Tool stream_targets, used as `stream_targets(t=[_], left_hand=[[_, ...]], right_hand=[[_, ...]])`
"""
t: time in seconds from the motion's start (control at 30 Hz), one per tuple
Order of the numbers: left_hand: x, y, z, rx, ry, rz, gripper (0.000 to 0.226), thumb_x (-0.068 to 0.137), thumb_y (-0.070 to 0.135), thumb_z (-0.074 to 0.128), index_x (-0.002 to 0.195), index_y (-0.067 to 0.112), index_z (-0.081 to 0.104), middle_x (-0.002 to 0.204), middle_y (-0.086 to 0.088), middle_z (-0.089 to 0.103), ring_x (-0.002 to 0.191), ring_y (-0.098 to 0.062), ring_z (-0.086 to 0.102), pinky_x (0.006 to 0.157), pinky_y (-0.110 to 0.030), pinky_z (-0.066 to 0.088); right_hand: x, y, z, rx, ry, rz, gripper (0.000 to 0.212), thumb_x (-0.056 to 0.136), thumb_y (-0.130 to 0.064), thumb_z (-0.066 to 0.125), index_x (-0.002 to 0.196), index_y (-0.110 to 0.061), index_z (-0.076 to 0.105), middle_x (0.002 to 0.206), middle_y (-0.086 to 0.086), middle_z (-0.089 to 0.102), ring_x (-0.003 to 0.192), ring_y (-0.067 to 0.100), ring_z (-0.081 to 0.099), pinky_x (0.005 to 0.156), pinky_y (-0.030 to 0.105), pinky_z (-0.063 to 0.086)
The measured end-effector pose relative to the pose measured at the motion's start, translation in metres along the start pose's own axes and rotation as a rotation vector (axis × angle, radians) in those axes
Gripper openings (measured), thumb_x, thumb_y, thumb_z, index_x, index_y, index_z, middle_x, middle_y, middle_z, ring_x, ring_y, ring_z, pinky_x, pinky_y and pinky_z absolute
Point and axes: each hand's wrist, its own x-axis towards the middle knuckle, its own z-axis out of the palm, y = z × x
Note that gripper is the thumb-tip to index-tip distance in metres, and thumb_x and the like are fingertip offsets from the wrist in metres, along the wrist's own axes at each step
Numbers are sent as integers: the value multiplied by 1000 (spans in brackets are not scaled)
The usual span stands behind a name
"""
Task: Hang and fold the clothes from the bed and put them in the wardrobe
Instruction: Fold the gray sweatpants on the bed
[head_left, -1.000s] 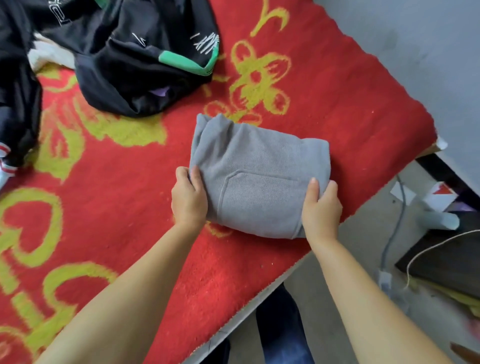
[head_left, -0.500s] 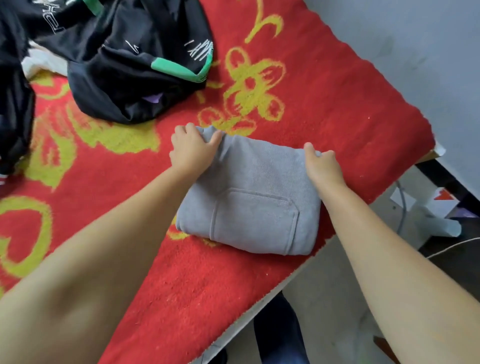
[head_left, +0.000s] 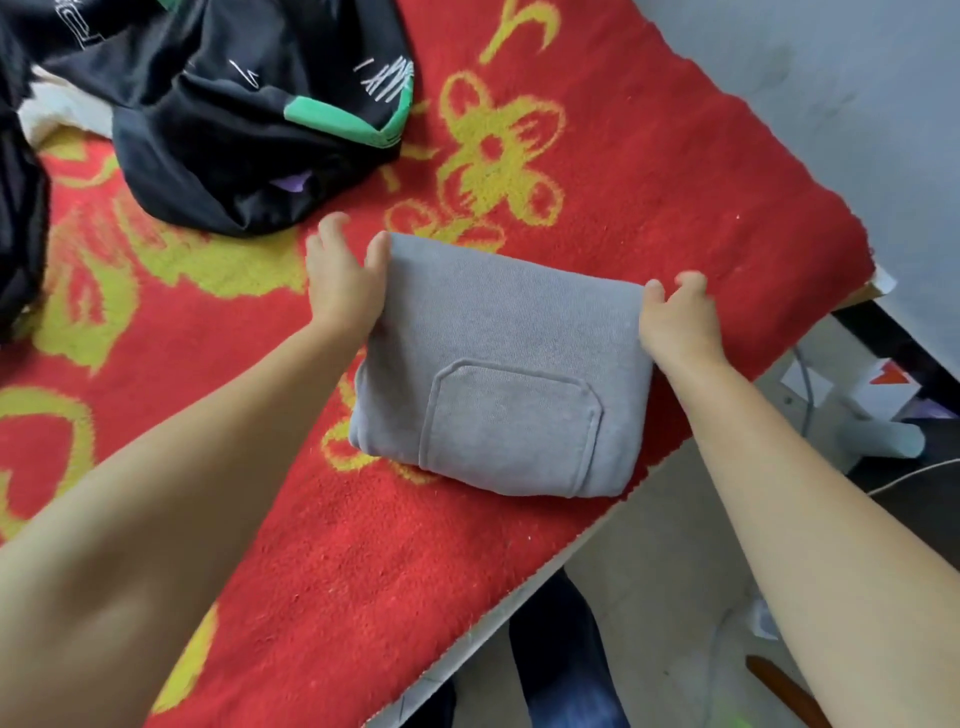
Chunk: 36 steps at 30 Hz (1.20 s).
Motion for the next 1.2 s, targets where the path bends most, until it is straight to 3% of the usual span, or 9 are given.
stream_targets(t=[0.07,0.13,0.2,0.33,0.43,0.57,0.77,0.93,1.2], left_hand=[[-36,6,-20,197,43,503,56,91,35,50,138,8,39,141,-17,44,133,-30,35,112,-45,21],[-94,3,-24,313,-101,938,66,84,42,51,141,12,34,145,-17,42,137,-29,31,112,-55,16],[-144,-23,-12,482,-271,1117,81,75,45,61,145,17,31,150,-16,36,140,-28,28,111,-58,19],[-164,-63,6,685,-213,1021,75,82,15,47,151,24,20,156,-15,20,143,-29,25,109,-58,24],[-152,-54,13,707,-163,994,63,86,11,33,148,22,26,153,-17,29,140,-35,31,104,-63,28],[-138,-36,13,766,-218,967,64,81,15,43,144,19,32,145,-19,42,130,-43,43,93,-68,39],[-113,24,-19,711,-370,850,60,64,9,77,122,17,59,110,-8,63,93,-34,65,67,-40,54],[-115,92,-96,740,-295,762,51,90,11,52,138,19,36,129,-2,51,114,-27,53,86,-38,45],[-165,109,-239,711,-122,568,49,88,10,53,135,19,42,124,-3,53,112,-29,54,83,-41,45]], right_hand=[[-38,4,-17,-165,141,-318,54,98,-30,37,145,-4,31,148,19,36,139,36,29,113,50,21],[-98,8,-8,-229,192,-633,60,89,-28,41,144,-5,35,150,17,35,142,35,25,113,58,13],[-153,25,23,-408,101,-815,73,78,-30,58,144,-9,35,151,17,34,142,35,25,111,65,14],[-180,58,73,-679,-120,-713,110,59,-28,86,149,-22,23,157,16,22,144,39,21,110,68,12],[-164,51,82,-696,-70,-672,103,71,-22,76,152,-28,12,159,15,14,145,40,13,111,68,4],[-146,30,73,-761,-95,-667,96,87,-20,59,150,-28,-12,160,13,-8,146,38,-8,110,67,-7],[-127,-24,6,-687,-191,-647,66,94,-7,43,150,-31,17,154,0,30,143,31,23,112,60,13],[-145,-78,-72,-679,-141,-760,61,85,-10,59,139,-30,37,137,-1,50,126,27,46,101,51,29],[-230,-151,-142,-687,-90,-1121,55,87,-12,56,136,-30,39,135,-2,51,126,26,44,103,55,26]])
